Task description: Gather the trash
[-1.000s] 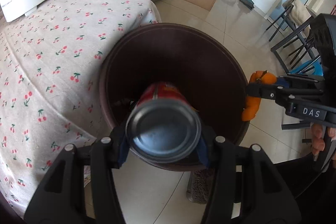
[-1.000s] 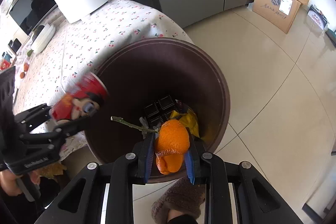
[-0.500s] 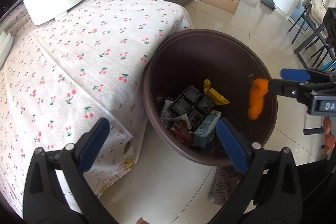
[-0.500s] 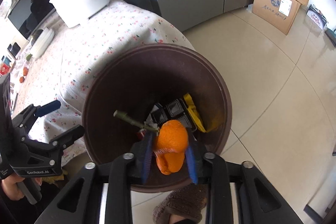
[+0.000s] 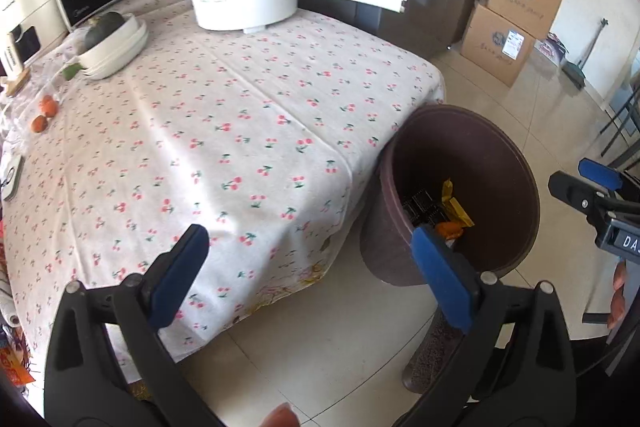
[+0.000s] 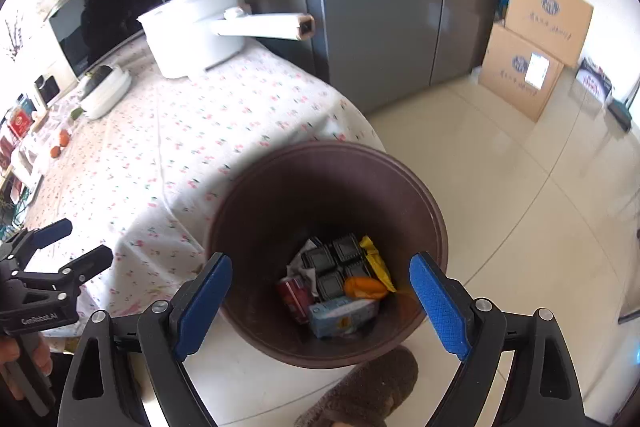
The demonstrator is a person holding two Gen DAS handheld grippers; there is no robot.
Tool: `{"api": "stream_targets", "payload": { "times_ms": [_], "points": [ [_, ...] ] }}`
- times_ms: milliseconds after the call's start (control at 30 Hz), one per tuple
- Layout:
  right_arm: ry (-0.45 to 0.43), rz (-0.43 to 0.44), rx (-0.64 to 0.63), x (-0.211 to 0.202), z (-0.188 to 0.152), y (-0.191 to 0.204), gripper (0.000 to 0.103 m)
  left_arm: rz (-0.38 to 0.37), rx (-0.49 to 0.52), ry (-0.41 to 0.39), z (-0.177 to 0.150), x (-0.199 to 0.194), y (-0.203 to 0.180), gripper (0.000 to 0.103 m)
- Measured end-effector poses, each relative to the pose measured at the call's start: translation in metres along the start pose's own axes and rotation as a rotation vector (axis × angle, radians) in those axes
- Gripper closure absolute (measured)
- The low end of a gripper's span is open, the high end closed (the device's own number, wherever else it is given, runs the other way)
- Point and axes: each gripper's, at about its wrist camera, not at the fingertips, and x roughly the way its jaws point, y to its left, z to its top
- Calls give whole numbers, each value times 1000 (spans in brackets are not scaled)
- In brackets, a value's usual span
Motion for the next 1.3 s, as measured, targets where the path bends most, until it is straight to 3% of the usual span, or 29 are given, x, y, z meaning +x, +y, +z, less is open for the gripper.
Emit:
{"api": "stream_targets", "payload": {
  "times_ms": [167,233,333,567,933,1300],
  "points": [
    [-96,39,-66,-26,-5,37,11,63,-38,-91,-17,-37,22,2],
    [-143,35,-90,-37,-10,50,10,76,-64,-115,-22,-46,31,2],
    [-204,31,-115,-51,-17,65,0,92,-96,-149,-32,-59,44,2],
    [-305,11,-181,-68,-27,92,0,135,-129,-220,-41,-78,59,1],
    [-352,55,-160,-73,-22,103,0,169,-134,-264,-45,-86,61,0],
    [-356,32,-152,-71,-25,101,0,161,-136,-303,-45,-91,56,0]
  ]
}}
